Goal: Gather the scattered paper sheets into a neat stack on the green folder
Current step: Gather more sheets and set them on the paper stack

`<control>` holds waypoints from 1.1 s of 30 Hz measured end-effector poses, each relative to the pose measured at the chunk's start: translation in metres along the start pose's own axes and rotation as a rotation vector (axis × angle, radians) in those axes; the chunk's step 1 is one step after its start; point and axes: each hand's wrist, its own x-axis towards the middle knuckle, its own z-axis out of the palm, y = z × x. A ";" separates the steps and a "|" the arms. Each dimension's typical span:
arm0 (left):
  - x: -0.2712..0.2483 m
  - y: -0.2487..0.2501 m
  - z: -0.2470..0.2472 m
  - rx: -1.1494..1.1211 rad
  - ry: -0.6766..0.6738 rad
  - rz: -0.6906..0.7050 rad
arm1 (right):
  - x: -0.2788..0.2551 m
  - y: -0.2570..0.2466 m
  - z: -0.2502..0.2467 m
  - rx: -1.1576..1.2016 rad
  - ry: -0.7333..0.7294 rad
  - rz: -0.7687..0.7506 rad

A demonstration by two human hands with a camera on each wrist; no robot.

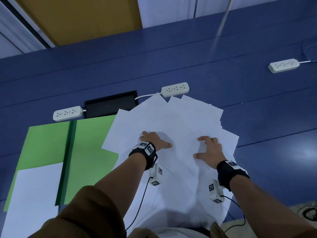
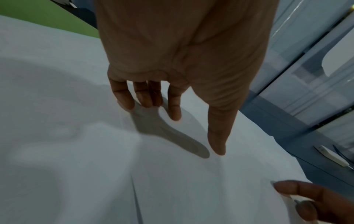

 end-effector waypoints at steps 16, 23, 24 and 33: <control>0.006 0.016 0.010 0.003 0.031 0.107 | -0.002 -0.004 -0.001 -0.001 0.011 0.018; 0.011 0.029 0.000 -0.123 0.026 0.159 | -0.004 -0.007 -0.002 -0.001 0.003 0.029; 0.011 0.031 -0.004 -0.122 0.012 0.150 | -0.005 -0.007 -0.003 -0.001 0.004 0.029; 0.012 0.042 0.006 -0.070 0.021 0.150 | -0.009 -0.013 -0.006 0.014 -0.005 0.047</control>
